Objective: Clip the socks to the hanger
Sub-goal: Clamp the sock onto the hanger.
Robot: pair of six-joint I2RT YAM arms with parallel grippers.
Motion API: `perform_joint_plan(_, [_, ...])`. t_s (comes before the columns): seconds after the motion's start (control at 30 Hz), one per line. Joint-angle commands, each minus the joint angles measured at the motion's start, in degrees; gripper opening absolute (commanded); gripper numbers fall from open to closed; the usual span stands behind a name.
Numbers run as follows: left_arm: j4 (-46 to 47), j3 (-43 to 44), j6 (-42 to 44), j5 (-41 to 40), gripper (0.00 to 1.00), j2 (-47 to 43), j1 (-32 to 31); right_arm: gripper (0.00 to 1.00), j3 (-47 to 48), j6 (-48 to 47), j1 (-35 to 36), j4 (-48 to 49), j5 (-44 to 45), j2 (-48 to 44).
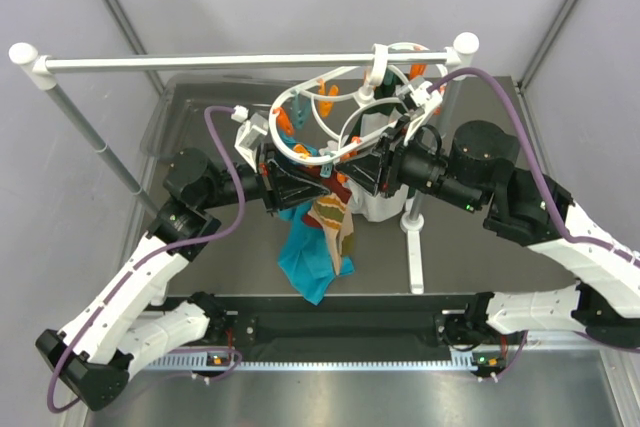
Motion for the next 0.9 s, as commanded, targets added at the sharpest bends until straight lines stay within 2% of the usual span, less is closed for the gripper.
perform_joint_plan(0.0, [1.43, 0.35, 1.09, -0.75, 0.00, -0.22, -0.21, 0.00, -2.10, 1.21, 0.42, -4.27, -4.09, 0.70])
perform_joint_plan(0.5, [-0.68, 0.35, 2.59, -1.36, 0.00, -0.48, -0.21, 0.00, -1.13, 2.79, 0.07, -3.57, -0.48, -0.88])
perform_joint_plan(0.87, [-0.42, 1.67, 1.62, -2.15, 0.00, 0.04, -0.21, 0.00, -3.68, 3.40, -0.11, -2.42, -3.38, -0.88])
